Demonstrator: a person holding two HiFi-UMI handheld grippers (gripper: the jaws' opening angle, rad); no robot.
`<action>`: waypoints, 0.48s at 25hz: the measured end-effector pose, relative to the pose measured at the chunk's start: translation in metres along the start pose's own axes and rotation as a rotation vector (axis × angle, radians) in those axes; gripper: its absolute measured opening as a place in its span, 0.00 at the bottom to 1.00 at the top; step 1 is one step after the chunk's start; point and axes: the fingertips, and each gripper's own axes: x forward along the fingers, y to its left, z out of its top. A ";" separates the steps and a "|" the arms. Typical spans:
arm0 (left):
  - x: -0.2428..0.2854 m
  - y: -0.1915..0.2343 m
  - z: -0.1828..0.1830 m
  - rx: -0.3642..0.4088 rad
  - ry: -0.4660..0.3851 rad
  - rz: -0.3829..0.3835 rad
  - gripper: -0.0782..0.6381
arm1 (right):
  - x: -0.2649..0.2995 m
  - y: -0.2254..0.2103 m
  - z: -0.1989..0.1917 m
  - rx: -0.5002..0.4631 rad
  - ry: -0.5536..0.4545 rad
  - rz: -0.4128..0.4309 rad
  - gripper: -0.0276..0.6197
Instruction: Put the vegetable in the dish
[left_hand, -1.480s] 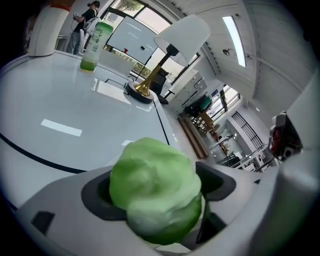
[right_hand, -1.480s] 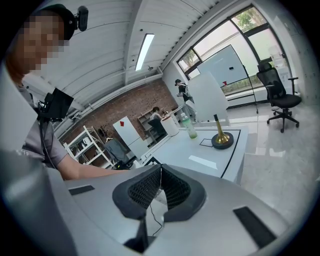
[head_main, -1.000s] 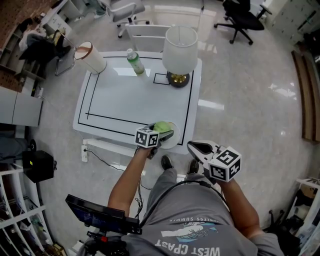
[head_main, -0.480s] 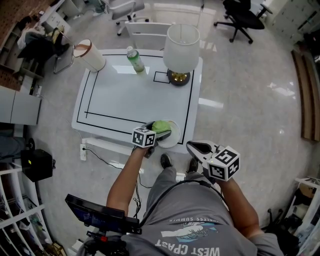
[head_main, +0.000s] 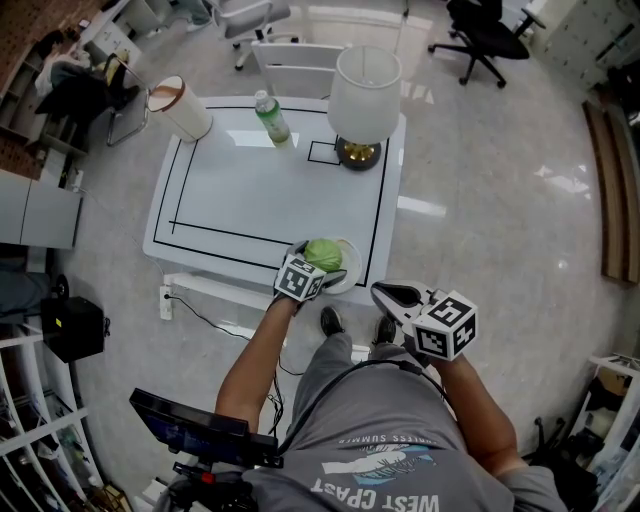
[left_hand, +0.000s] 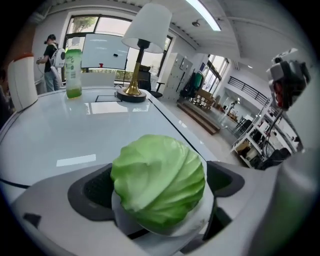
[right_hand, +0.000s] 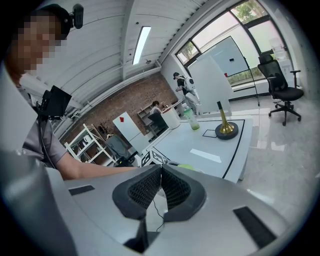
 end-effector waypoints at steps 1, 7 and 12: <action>0.001 0.000 -0.001 0.009 0.006 0.004 0.88 | 0.000 0.000 -0.002 0.002 0.001 -0.001 0.05; 0.000 -0.008 0.000 0.027 -0.022 0.017 0.88 | -0.001 -0.001 -0.011 0.014 0.014 -0.002 0.05; 0.000 -0.004 -0.003 0.071 -0.012 0.054 0.88 | 0.003 -0.005 -0.022 0.033 0.028 -0.004 0.05</action>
